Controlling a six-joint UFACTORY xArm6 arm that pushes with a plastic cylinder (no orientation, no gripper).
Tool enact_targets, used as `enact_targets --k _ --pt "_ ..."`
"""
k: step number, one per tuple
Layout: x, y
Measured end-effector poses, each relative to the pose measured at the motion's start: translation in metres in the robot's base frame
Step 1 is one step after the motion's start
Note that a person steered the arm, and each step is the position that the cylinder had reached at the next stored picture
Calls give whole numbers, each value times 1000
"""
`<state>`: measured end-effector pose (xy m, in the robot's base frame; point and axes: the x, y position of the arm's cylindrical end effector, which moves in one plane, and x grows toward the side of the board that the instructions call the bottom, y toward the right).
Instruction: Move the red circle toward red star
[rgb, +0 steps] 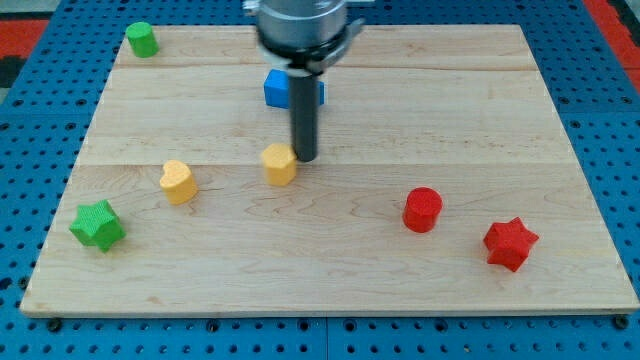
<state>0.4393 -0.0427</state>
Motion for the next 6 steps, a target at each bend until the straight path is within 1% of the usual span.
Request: enact_targets --k 1,2,3,4,5,6 --pt "22 -56" --pt "28 6" --pt "38 119" --pt "68 164" --pt "86 191" --pt "90 141"
